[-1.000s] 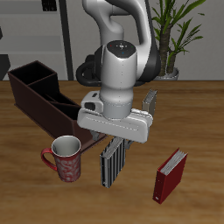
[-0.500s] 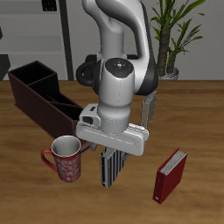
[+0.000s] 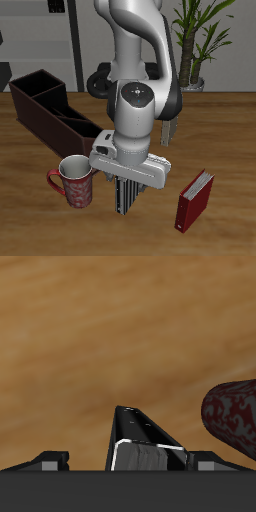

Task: Place the striped book into the right desk caddy's front compartment

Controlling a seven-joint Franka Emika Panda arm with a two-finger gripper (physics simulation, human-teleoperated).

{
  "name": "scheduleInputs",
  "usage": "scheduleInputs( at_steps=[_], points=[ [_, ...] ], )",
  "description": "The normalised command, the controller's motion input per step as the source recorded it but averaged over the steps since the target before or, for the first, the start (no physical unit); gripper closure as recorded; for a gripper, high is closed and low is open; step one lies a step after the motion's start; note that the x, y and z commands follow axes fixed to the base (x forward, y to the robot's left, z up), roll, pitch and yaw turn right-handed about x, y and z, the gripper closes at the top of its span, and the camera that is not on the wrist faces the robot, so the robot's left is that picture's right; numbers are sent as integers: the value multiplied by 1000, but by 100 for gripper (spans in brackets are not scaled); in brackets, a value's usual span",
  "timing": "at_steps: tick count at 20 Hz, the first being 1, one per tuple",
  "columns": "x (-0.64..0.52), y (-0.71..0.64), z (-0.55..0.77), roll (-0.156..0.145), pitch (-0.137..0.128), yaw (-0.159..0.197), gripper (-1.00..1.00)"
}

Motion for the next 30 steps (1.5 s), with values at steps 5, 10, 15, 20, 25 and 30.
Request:
scheduleInputs(
  at_steps=[5, 10, 15, 20, 25, 30],
  points=[
    [-57, -13, 79, 2, -6, 1, 100],
    [-111, 8, 280, 12, -25, -7, 100],
    [-263, 91, 509, 15, -43, 23, 100],
    [-282, 79, 587, 22, -83, 17, 100],
    [-401, 53, 661, 10, -77, 31, 100],
    [-406, 28, 446, 10, -59, 47, 100]
  ],
)
